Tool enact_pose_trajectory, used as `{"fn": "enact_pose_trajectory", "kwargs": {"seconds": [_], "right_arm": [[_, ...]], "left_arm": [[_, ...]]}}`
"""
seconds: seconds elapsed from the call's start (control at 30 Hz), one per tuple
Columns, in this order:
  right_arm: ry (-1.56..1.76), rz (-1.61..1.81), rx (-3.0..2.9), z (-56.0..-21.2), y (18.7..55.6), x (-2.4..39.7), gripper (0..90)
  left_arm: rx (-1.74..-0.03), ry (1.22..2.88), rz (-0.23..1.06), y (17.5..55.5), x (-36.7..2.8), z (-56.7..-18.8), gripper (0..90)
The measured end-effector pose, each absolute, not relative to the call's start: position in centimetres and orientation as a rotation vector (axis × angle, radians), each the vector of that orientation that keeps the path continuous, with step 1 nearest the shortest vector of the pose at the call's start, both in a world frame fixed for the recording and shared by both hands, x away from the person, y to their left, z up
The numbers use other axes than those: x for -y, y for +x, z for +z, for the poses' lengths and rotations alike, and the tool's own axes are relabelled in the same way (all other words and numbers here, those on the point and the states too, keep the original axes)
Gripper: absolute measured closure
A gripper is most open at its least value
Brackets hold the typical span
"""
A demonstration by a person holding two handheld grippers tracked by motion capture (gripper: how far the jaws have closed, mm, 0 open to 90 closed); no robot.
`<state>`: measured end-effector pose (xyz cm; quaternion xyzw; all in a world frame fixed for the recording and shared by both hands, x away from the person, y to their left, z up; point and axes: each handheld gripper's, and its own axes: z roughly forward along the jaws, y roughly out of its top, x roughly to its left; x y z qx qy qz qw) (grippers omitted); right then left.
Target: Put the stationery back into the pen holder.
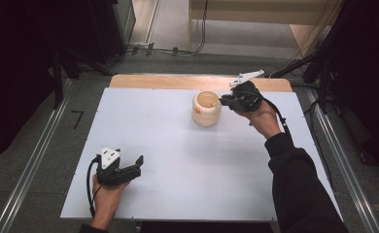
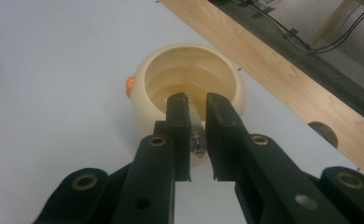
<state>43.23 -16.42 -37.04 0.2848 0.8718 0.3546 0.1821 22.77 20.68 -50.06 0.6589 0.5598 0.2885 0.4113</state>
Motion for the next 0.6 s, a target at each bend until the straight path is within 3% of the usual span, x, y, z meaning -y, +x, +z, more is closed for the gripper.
{"fn": "enact_pose_trajectory", "kwargs": {"seconds": [0.6], "right_arm": [[0.816,1.012,-2.47,-38.0,44.1,14.9,78.5]], "left_arm": [[-1.403,1.664,0.719,22.8,-20.7,-50.1,15.0]]}}
